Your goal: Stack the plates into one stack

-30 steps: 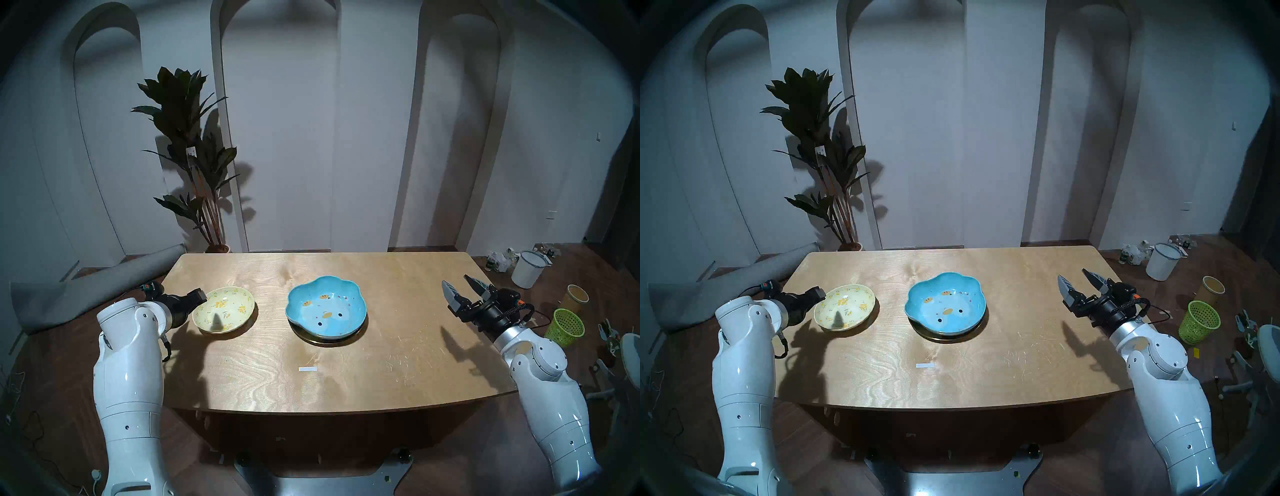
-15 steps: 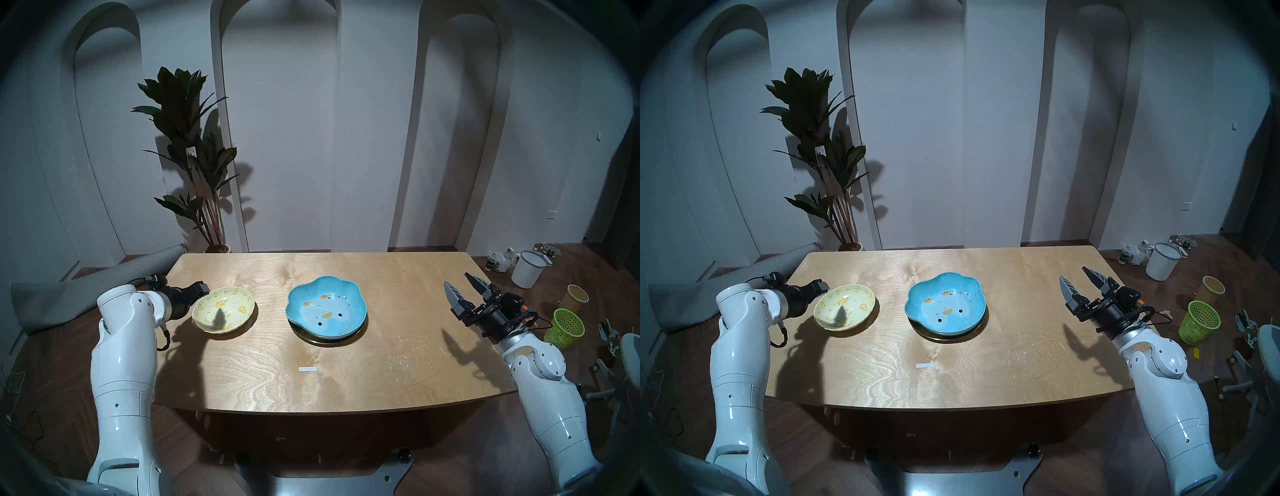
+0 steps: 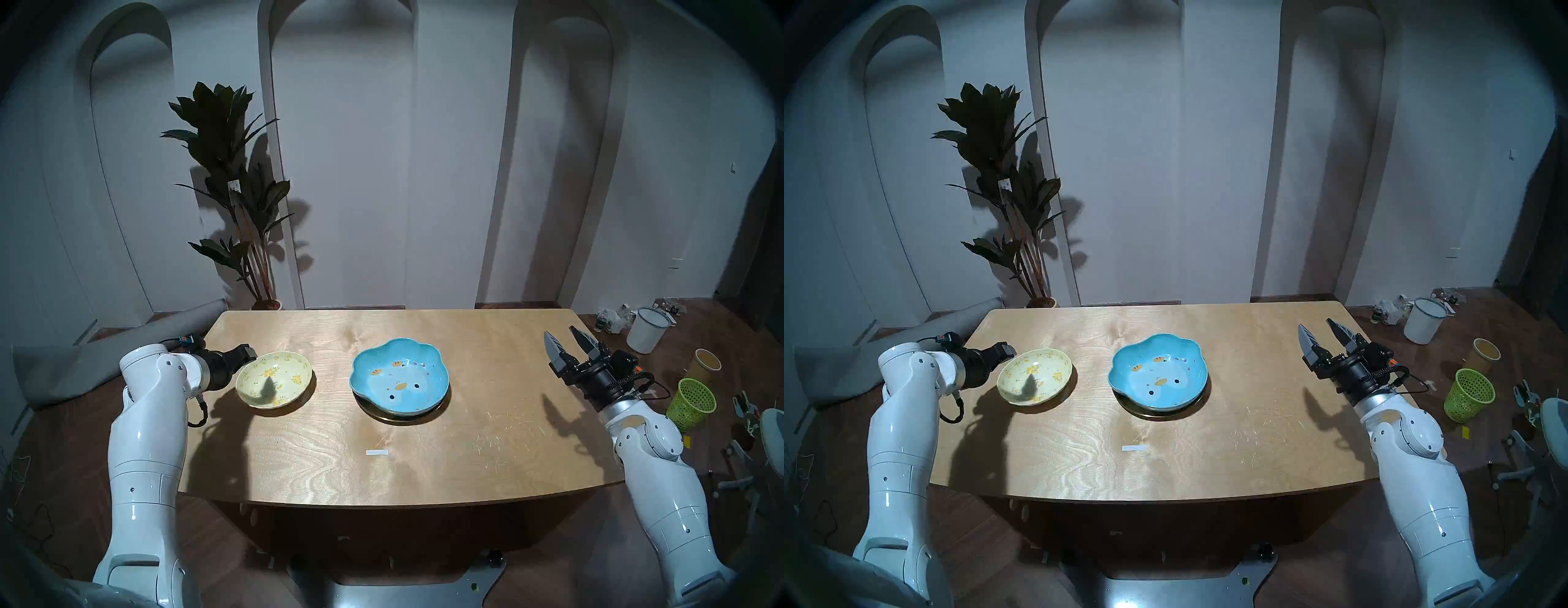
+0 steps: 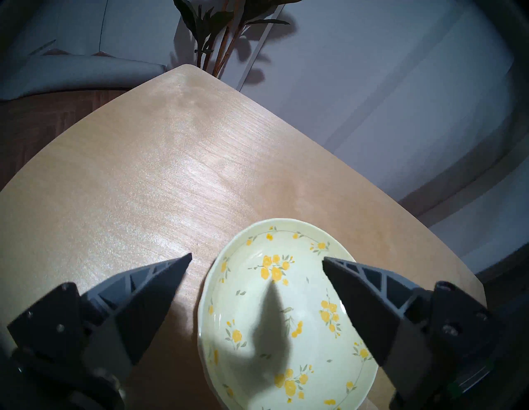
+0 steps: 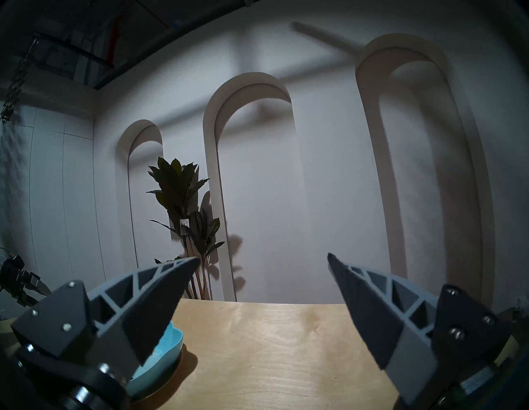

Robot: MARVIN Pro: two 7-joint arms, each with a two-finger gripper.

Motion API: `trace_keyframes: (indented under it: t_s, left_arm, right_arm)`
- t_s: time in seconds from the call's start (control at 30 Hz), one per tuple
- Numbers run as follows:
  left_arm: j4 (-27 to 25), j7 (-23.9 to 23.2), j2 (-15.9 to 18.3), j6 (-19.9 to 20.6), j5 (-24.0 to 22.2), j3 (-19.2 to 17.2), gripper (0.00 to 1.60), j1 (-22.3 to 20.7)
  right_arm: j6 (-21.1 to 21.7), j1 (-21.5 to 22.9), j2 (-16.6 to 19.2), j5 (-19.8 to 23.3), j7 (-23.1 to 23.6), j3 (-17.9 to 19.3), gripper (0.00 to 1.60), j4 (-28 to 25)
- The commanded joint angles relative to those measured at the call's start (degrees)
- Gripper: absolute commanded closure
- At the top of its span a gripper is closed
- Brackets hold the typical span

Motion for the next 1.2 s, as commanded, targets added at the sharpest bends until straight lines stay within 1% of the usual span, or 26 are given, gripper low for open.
trace_keyframes:
  t_s: [0.0, 0.23, 0.4, 0.53, 0.8, 0.97, 1.17]
  left_arm:
    - [0.5, 2.4, 3.6, -0.2, -4.5, 1.5, 0.0, -1.2]
    - [1.7, 6.2, 6.3, -0.2, -10.1, 4.2, 0.0, -1.0]
    - [2.3, 8.5, 8.1, -0.2, -15.1, 6.2, 0.0, -0.9]
    - [2.0, 10.2, 9.1, -0.2, -19.0, 7.8, 0.0, -0.5]
    - [2.6, 15.4, 10.5, -0.2, -26.9, 11.3, 0.0, -0.1]
    - [2.8, 17.9, 11.0, -0.2, -29.7, 12.8, 0.0, -0.5]
    - [3.8, 19.6, 11.1, -0.2, -31.5, 13.7, 0.0, -1.3]
  right_arm:
    - [0.8, 1.1, 0.0, -0.9, -2.3, 0.1, 0.0, -2.2]
    - [1.6, 1.0, -0.3, -1.6, -3.3, 0.3, 0.0, -2.8]
    - [2.0, 0.9, -0.5, -2.0, -3.6, 0.4, 0.0, -3.0]
    - [2.1, 0.9, -0.6, -2.2, -3.7, 0.5, 0.0, -3.1]
    - [2.2, 0.9, -0.7, -2.3, -3.7, 0.7, 0.0, -3.3]
    - [2.2, 0.9, -0.7, -2.3, -3.7, 0.7, 0.0, -3.3]
    - [2.2, 0.6, -0.8, -2.3, -3.9, 1.0, 0.0, -3.5]
